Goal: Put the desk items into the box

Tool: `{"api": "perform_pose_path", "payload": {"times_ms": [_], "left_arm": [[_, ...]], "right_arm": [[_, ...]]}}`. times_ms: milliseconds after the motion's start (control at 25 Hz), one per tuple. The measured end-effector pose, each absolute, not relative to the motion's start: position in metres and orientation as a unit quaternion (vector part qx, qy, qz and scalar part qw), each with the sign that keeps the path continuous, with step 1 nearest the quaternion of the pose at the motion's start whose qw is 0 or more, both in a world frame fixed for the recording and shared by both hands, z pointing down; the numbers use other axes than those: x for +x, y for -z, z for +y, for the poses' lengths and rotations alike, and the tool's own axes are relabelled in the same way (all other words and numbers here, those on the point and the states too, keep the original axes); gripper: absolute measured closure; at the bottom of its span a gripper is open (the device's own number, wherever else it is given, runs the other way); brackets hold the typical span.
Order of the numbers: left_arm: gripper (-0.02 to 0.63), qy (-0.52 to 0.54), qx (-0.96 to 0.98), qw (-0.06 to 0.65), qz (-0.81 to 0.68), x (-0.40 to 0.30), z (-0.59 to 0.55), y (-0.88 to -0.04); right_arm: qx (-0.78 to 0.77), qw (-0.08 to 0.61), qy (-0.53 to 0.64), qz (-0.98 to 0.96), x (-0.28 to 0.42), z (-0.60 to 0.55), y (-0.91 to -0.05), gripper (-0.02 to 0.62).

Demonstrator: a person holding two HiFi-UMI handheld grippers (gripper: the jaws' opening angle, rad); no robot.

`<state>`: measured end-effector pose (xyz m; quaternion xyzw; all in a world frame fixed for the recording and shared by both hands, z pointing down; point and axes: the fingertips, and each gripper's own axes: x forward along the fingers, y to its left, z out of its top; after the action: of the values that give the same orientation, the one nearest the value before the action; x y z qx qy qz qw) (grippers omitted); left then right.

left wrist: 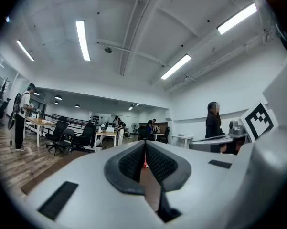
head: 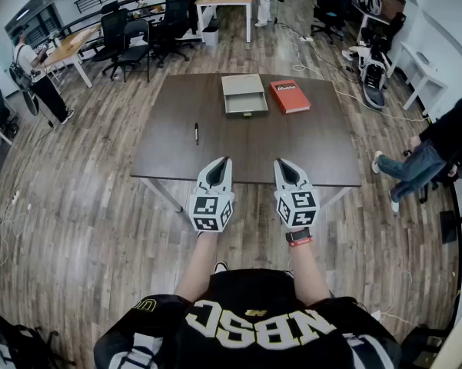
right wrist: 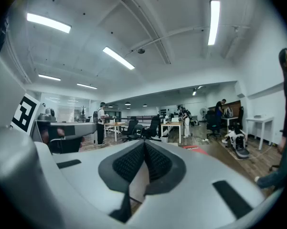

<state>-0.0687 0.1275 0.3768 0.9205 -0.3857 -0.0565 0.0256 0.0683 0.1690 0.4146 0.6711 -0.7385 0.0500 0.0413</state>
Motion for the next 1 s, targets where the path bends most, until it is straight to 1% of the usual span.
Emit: {"api": "perform_pose_path", "payload": {"times_ms": [640,1000], "left_arm": [[0.589,0.047,0.920,0.031,-0.388,-0.031,0.151,-0.381],[0.589,0.045,0.918,0.044,-0.391,-0.027,0.154,-0.398]], "right_arm": [[0.672,0.018,-0.066,-0.737,0.102,0.194,-0.418,0.588],[0.654,0.006,-0.081,-0.752,0.096,0.188,-0.429,0.588]]}}
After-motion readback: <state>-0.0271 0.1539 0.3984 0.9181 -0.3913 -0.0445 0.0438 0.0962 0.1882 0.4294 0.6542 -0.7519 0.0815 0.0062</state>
